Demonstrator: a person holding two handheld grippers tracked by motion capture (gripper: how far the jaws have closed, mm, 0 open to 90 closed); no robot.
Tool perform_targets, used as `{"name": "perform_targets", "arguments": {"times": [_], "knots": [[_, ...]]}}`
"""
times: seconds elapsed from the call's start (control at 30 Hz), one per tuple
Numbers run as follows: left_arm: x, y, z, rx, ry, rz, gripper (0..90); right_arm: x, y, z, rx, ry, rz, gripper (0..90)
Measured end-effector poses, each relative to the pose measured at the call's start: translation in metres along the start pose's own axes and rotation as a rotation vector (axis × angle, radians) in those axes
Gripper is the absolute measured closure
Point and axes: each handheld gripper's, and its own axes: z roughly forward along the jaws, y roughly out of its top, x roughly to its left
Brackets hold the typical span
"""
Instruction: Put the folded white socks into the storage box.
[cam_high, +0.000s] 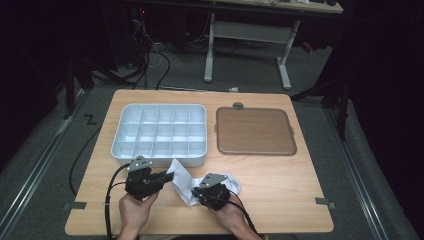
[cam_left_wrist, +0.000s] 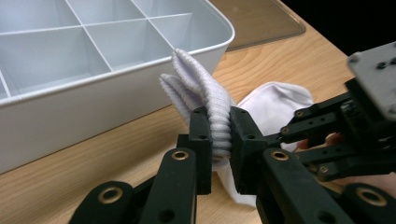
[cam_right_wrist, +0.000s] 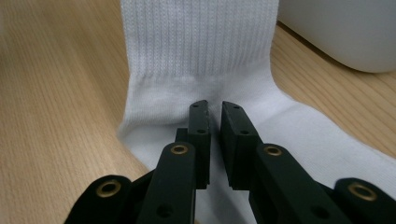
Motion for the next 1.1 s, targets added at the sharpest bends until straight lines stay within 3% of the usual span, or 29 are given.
{"name": "perform_targets", "arguments": {"times": [0.57,0.8,0.97,1.0,1.1], "knots": [[-0.012,-0.001,0.004,0.037,-0.054,0.006,81.0,0.015,0.019,0.019,0.01,0.049,-0.032,82.8],[-0.014,-0.006,0.009,0.066,-0.055,0.022,81.0,0.015,0.021,0.012,0.007,0.054,-0.03,78.6],[-0.015,-0.008,0.011,0.085,-0.06,0.018,81.0,0.007,0.016,-0.012,-0.027,0.014,-0.003,75.9],[-0.015,-0.008,0.012,0.086,-0.06,0.012,81.0,-0.001,0.009,-0.025,-0.037,-0.024,0.002,75.1],[-0.015,-0.01,0.013,0.095,-0.056,0.023,81.0,-0.013,-0.001,-0.04,-0.039,-0.095,0.019,73.9]]}}
